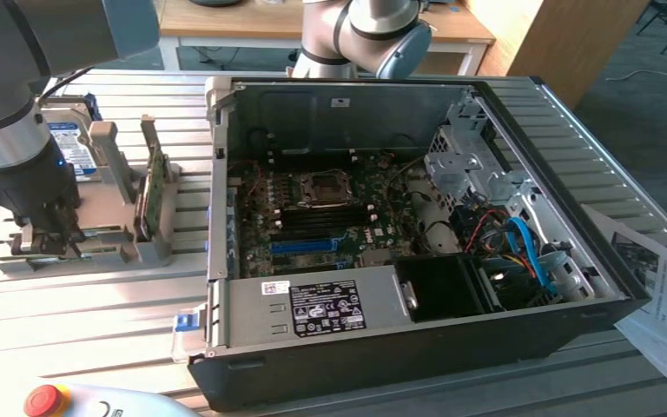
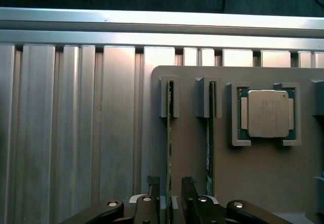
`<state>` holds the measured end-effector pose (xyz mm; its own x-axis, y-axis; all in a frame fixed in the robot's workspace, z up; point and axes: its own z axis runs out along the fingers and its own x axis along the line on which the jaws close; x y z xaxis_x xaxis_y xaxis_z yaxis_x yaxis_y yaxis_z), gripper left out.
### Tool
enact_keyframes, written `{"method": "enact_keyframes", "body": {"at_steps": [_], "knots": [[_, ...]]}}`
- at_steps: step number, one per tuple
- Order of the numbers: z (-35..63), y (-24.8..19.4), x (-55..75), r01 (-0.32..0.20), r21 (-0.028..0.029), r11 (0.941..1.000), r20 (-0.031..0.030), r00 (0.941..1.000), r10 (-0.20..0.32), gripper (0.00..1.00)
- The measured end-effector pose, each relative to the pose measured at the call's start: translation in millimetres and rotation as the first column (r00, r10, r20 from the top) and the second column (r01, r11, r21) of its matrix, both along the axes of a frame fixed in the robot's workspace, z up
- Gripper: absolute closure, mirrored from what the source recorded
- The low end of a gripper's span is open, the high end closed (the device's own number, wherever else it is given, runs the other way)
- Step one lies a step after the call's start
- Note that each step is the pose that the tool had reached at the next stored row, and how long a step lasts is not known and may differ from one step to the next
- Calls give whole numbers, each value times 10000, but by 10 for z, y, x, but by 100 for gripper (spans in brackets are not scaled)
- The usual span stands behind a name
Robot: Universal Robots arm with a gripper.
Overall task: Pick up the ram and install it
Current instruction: 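Pick up the ram and move it above insertion slot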
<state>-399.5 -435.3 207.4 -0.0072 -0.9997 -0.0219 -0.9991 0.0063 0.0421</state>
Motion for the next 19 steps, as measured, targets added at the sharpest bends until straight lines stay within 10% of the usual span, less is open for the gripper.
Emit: {"method": "enact_keyframes", "body": {"at_steps": [19], "knots": [[-1, 0, 42, -167, 1, 9999, -16, 9999, 167, 69]]}}
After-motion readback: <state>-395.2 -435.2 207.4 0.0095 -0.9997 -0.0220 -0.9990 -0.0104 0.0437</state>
